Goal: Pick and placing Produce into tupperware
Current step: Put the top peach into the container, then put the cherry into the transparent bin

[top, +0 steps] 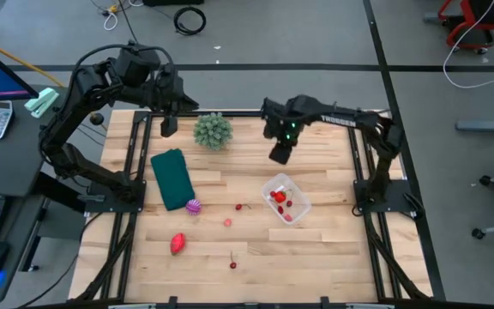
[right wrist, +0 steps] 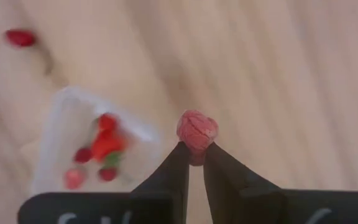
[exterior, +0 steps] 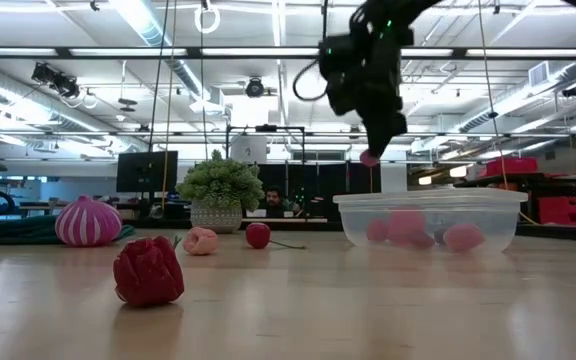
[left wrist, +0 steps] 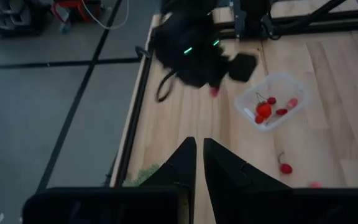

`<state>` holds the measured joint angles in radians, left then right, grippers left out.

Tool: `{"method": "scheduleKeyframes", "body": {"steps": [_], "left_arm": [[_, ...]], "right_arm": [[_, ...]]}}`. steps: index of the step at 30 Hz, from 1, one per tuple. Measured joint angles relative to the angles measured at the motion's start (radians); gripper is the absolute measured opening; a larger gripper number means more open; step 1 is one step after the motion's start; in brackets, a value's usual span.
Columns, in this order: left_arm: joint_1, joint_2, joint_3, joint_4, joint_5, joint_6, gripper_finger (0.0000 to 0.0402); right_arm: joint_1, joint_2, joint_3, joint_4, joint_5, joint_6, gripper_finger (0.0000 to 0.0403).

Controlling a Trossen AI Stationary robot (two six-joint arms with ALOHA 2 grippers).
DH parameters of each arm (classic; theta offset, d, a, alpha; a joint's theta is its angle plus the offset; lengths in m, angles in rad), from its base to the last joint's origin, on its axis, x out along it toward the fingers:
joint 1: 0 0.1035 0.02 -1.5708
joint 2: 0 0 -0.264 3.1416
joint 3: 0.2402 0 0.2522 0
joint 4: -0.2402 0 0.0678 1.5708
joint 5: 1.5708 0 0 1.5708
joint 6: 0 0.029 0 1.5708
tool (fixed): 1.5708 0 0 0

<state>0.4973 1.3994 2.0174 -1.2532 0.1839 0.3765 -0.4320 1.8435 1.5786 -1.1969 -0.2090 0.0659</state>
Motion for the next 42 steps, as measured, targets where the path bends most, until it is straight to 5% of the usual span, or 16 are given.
{"method": "scheduleKeyframes", "body": {"steps": [18,26,42], "left_arm": [[0.000,0.000,0.000,-0.015,0.000,0.001,0.0033],[0.000,0.000,0.000,-0.015,0.000,-0.001,0.0035],[0.000,0.000,0.000,-0.066,0.000,-0.056,0.0036]], "right_arm": [[0.490,-0.089,-0.329,0.093,0.072,0.456,0.0044],[0.559,-0.089,-0.359,0.215,0.084,0.540,0.0052],[0.536,-0.089,-0.358,0.217,0.203,0.609,0.0130]]}}
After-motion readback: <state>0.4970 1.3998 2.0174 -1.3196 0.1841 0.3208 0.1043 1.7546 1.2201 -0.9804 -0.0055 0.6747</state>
